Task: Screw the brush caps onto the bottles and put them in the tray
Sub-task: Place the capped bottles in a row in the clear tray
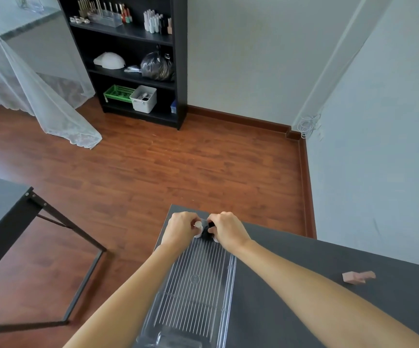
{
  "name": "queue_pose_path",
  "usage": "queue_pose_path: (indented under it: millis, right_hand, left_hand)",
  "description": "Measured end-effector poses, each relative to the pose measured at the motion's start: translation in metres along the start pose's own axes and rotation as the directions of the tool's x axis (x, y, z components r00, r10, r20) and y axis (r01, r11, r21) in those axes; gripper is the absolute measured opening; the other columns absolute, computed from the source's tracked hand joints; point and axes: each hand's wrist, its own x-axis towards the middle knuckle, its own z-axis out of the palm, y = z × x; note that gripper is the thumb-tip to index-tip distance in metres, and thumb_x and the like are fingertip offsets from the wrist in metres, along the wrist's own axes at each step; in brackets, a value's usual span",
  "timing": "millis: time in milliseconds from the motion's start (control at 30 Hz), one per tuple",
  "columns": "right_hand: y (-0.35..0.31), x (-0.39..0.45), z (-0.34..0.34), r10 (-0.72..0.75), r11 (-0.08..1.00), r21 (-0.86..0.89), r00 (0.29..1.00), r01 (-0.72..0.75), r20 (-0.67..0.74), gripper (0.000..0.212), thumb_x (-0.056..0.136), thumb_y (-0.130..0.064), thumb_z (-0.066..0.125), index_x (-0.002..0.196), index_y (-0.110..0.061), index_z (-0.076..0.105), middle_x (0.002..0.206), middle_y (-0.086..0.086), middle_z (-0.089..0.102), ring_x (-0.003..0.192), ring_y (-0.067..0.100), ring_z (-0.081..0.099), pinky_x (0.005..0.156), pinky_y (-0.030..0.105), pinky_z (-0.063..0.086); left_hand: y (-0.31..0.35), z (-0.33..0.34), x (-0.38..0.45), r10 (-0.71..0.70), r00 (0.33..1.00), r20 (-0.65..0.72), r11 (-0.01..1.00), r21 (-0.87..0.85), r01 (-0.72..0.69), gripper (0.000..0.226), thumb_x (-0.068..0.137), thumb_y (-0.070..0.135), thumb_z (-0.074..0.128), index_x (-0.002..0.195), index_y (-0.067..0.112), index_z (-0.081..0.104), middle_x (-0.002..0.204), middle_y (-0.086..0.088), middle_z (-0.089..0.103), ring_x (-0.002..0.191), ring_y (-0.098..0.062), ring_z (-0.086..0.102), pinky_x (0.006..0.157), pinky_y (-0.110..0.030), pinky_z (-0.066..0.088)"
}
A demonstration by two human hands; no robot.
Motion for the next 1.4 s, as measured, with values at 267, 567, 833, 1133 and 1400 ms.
queue_pose_path:
  millis: [267,567,833,1133,1400]
  right_hand:
    - [0.004,0.0,-0.002,-0.031,0.998,0.05,0.999,0.03,0.014,0.018,0.09,-0.007,0.065,0.108,-0.002,0.067,0.092,0.021,0.071,0.083,0.036,0.068,0.073,0.046,0.054]
    - [0.029,-0.024,-0.031,-0.05,0.986,0.153,0.987,0.073,-0.15,0.033,0.094,-0.021,0.063,0.124,-0.008,0.063,0.106,0.016,0.072,0.099,0.028,0.065,0.09,0.039,0.052]
    - [0.1,-0.091,-0.053,0.037,0.989,0.145,0.979,-0.008,-0.202,0.025,0.093,-0.017,0.064,0.115,-0.009,0.069,0.11,0.01,0.074,0.106,0.024,0.067,0.094,0.031,0.05]
    - [0.223,-0.187,-0.068,0.394,0.916,0.007,0.894,-0.402,-0.211,0.027,0.094,-0.022,0.061,0.121,-0.02,0.063,0.124,0.005,0.062,0.125,0.03,0.046,0.098,0.055,0.042]
    - [0.273,-0.222,-0.061,0.461,0.884,-0.06,0.886,-0.463,-0.05,0.034,0.094,0.001,0.05,0.126,-0.004,0.058,0.112,0.011,0.06,0.114,0.034,0.052,0.093,0.04,0.044]
  left_hand:
    - [0.0,0.002,0.004,-0.008,1.0,0.002,1.0,0.026,0.008,0.011,0.081,0.003,0.073,0.09,0.009,0.073,0.086,-0.007,0.072,0.082,-0.026,0.067,0.072,-0.04,0.057]
    - [0.01,0.006,-0.027,0.034,0.992,-0.118,0.994,0.105,-0.022,0.046,0.087,0.014,0.073,0.131,0.012,0.059,0.125,-0.007,0.062,0.112,-0.027,0.06,0.087,-0.034,0.049]
    - [0.016,0.067,-0.114,0.029,0.98,-0.196,0.976,0.218,0.015,0.037,0.102,0.033,0.05,0.133,0.014,0.058,0.137,-0.004,0.059,0.13,-0.025,0.049,0.109,-0.04,0.037]
    - [-0.007,0.12,-0.181,-0.22,0.971,-0.092,0.899,0.369,0.238,0.064,0.099,0.064,0.019,0.155,0.034,0.025,0.168,-0.005,0.002,0.154,-0.026,-0.014,0.118,-0.058,-0.014]
    - [-0.012,0.126,-0.184,-0.263,0.959,-0.107,0.877,0.387,0.284,0.069,0.096,0.069,0.015,0.157,0.037,0.015,0.168,-0.005,-0.006,0.152,-0.024,-0.022,0.116,-0.057,-0.018]
